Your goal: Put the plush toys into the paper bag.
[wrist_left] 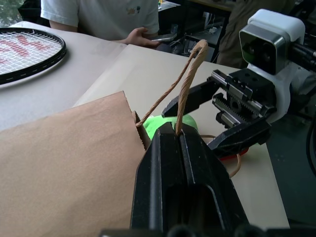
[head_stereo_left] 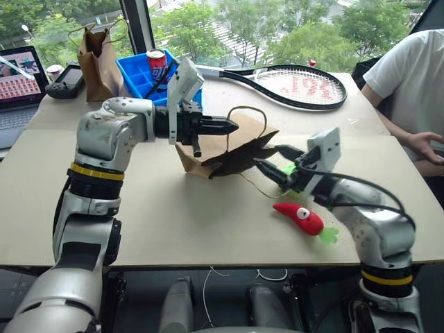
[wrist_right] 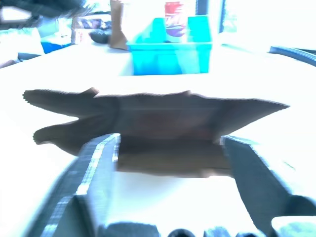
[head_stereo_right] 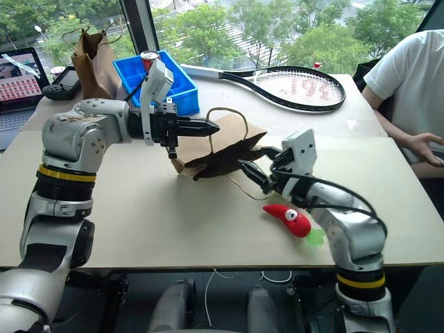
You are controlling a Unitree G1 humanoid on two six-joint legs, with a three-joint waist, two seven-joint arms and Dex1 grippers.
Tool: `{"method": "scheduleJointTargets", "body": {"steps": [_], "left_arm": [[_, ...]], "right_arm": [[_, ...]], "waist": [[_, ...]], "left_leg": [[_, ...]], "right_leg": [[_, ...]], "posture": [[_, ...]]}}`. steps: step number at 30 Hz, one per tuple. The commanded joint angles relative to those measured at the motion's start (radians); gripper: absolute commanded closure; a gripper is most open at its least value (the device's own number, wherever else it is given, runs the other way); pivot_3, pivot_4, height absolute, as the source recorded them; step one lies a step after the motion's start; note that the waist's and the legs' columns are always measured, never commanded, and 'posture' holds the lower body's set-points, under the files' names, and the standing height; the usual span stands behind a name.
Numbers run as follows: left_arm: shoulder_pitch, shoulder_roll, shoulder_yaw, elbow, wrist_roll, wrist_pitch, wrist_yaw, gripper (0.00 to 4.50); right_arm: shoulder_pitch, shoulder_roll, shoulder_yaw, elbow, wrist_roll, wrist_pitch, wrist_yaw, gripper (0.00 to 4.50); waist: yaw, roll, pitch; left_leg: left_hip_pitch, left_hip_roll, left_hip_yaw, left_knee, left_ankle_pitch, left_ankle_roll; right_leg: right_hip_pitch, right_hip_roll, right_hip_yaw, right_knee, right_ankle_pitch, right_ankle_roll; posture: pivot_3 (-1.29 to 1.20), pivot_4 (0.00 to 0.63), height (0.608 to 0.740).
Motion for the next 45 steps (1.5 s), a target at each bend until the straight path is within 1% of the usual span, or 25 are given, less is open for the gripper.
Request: {"method": "scheduleJointTargets", "body": {"steps": [1,3,5,6,8,12,15,17,19,20,22,23,24,26,28,31,35,38,42,45], "left_arm": [[-0.012,-0.001,0.021,-0.029,-0.019,-0.006,0.006,4.5],[-0.012,-0.001,0.019,-0.03,-0.021,-0.008,0.006,4.5],[-0.011,0.0,0.017,-0.032,-0.021,-0.008,0.006,4.5],[-0.015,0.0,0.018,-0.029,-0.022,-0.009,0.006,4.5],[-0.02,0.001,0.017,-0.027,-0.022,-0.011,0.003,4.5],[-0.028,0.008,0.018,-0.029,-0.021,-0.026,-0.013,4.5],[-0.039,0.005,0.023,-0.031,-0.029,-0.02,-0.013,4.5],[-0.049,0.0,0.024,-0.027,-0.032,-0.018,-0.011,4.5],[-0.056,-0.004,0.024,-0.023,-0.033,-0.017,-0.009,4.5],[-0.061,-0.006,0.023,-0.02,-0.033,-0.016,-0.008,4.5],[-0.066,-0.012,0.018,-0.019,-0.035,-0.014,-0.005,4.5],[-0.066,-0.017,0.016,-0.019,-0.041,-0.013,-0.007,4.5],[-0.064,-0.025,0.02,-0.018,-0.051,-0.004,-0.005,4.5],[-0.055,-0.032,0.01,-0.02,-0.051,-0.001,-0.003,4.5],[-0.05,-0.038,0.0,-0.02,-0.045,-0.006,0.002,4.5],[-0.053,-0.051,0.001,-0.024,-0.05,-0.003,0.014,4.5],[-0.038,-0.084,0.007,-0.078,-0.086,0.037,0.04,4.5],[-0.029,-0.114,0.02,-0.103,-0.104,0.063,0.076,4.5],[0.027,-0.128,0.0,-0.144,-0.126,0.075,0.072,4.5],[0.046,-0.148,0.013,-0.143,-0.143,0.092,0.096,4.5]], "right_arm": [[0.016,-0.075,-0.012,0.091,-0.073,0.033,-0.04,0.02],[0.034,-0.068,0.003,0.181,-0.091,0.038,-0.052,0.02],[0.038,-0.051,0.008,0.23,-0.101,0.034,-0.06,0.02],[0.036,-0.018,0.0,0.266,-0.081,0.046,-0.062,0.02],[0.044,0.013,0.009,0.319,-0.074,0.061,-0.06,0.02],[0.097,0.008,0.053,0.364,-0.134,0.054,-0.066,1.11],[0.127,-0.013,0.034,0.312,-0.129,0.062,-0.054,2.14],[0.137,-0.044,0.001,0.255,-0.11,0.074,-0.037,2.86],[0.141,-0.077,-0.028,0.204,-0.089,0.086,-0.018,3.48],[0.138,-0.102,-0.057,0.16,-0.065,0.099,0.0,3.86],[0.096,-0.133,-0.151,0.07,0.02,0.164,0.0,4.43],[0.056,-0.138,-0.19,0.031,0.076,0.219,-0.012,4.5],[0.027,-0.161,-0.198,-0.006,0.108,0.272,-0.011,4.5],[-0.028,-0.195,-0.185,-0.066,0.161,0.361,-0.012,4.5],[-0.073,-0.196,-0.139,-0.097,0.184,0.404,-0.024,4.5],[-0.108,-0.145,-0.06,-0.103,0.183,0.422,-0.06,4.5],[-0.137,-0.039,0.099,-0.05,0.118,0.374,-0.103,4.5],[-0.155,0.018,0.203,0.026,0.049,0.311,-0.111,4.5],[-0.206,0.025,0.355,0.102,-0.05,0.222,-0.07,4.5],[-0.228,0.047,0.431,0.15,-0.11,0.165,-0.051,4.5]], "waist": [[0.001,0.0,0.0],[0.003,0.0,0.0],[0.003,0.0,0.0],[0.002,0.001,0.0],[-0.006,0.001,0.0],[-0.006,0.001,0.0],[-0.001,0.001,0.0],[0.004,0.001,0.0],[0.008,0.001,0.0],[0.009,0.001,0.0],[0.011,0.003,0.002],[0.011,0.003,0.002],[0.009,0.004,0.002],[0.007,0.004,0.003],[0.003,0.004,0.003],[0.001,0.004,0.003],[0.0,0.004,0.003],[0.002,0.004,0.003],[-0.001,0.004,0.003],[-0.005,0.004,0.003]], "left_leg": [[0.0,0.0,0.0,0.0,0.0,0.0],[0.001,0.0,0.0,0.0,0.0,0.0],[0.001,0.0,0.0,0.0,0.001,0.001],[0.001,0.0,0.0,0.0,0.003,0.005],[0.001,0.0,0.001,-0.001,0.004,0.006],[0.001,0.0,0.001,-0.001,0.004,0.006],[0.001,0.0,0.001,0.0,0.004,0.006],[0.001,-0.001,0.0,0.0,0.003,0.006],[0.001,-0.001,0.001,0.0,0.003,0.005],[0.001,-0.001,0.001,0.0,0.003,0.005],[0.0,-0.001,0.001,0.0,0.003,0.005],[-0.001,-0.001,0.001,0.0,0.003,0.005],[-0.001,-0.001,0.001,0.0,0.003,0.005],[0.0,-0.001,0.001,0.0,0.003,0.006],[0.001,0.0,0.001,-0.001,0.003,0.006],[0.001,0.0,0.0,-0.002,0.003,0.006],[0.0,-0.001,0.001,-0.001,0.003,0.006],[-0.001,-0.001,0.001,0.0,0.004,0.006],[-0.001,-0.001,0.001,0.0,0.004,0.006],[-0.001,-0.001,0.0,0.0,0.004,0.006]], "right_leg": [[0.001,0.0,0.0,-0.001,0.0,0.0],[0.001,0.0,0.0,-0.001,0.0,0.0],[0.001,0.0,0.0,-0.001,0.0,0.0],[0.0,0.0,0.001,-0.001,0.0,0.0],[0.0,0.0,0.002,0.0,0.0,0.0],[0.0,0.0,0.002,0.0,0.0,0.001],[0.001,0.0,0.002,0.0,0.0,0.0],[0.001,0.0,0.001,-0.001,0.0,0.0],[0.001,0.0,0.002,-0.001,0.0,0.0],[0.001,0.0,0.002,-0.001,0.0,0.0],[0.0,0.0,0.002,-0.001,0.0,0.0],[0.0,0.0,0.002,-0.001,0.0,0.0],[0.0,0.0,0.003,-0.001,0.0,0.0],[-0.001,0.0,0.003,-0.001,0.0,0.0],[-0.001,0.0,0.003,-0.001,0.0,0.0],[0.0,0.001,0.003,-0.001,-0.001,0.0],[-0.001,0.001,0.004,-0.001,0.0,-0.001],[-0.001,0.001,0.004,-0.001,0.0,0.0],[-0.001,0.001,0.004,-0.001,0.0,0.0],[-0.002,0.001,0.004,0.0,0.0,0.0]], "posture": [[0.0,0.15,0.734],[0.0,0.15,0.734],[0.0,0.15,0.734],[0.0,0.15,0.734],[0.0,0.15,0.734],[0.0,0.15,0.734],[0.0,0.15,0.734],[0.0,0.15,0.734],[0.0,0.15,0.734],[0.0,0.15,0.734],[0.0,0.15,0.734],[0.0,0.15,0.734],[0.0,0.15,0.734],[0.0,0.15,0.734],[0.0,0.15,0.734],[0.0,0.15,0.734],[0.0,0.15,0.734],[0.0,0.15,0.734],[0.0,0.15,0.734],[0.0,0.15,0.734]]}}
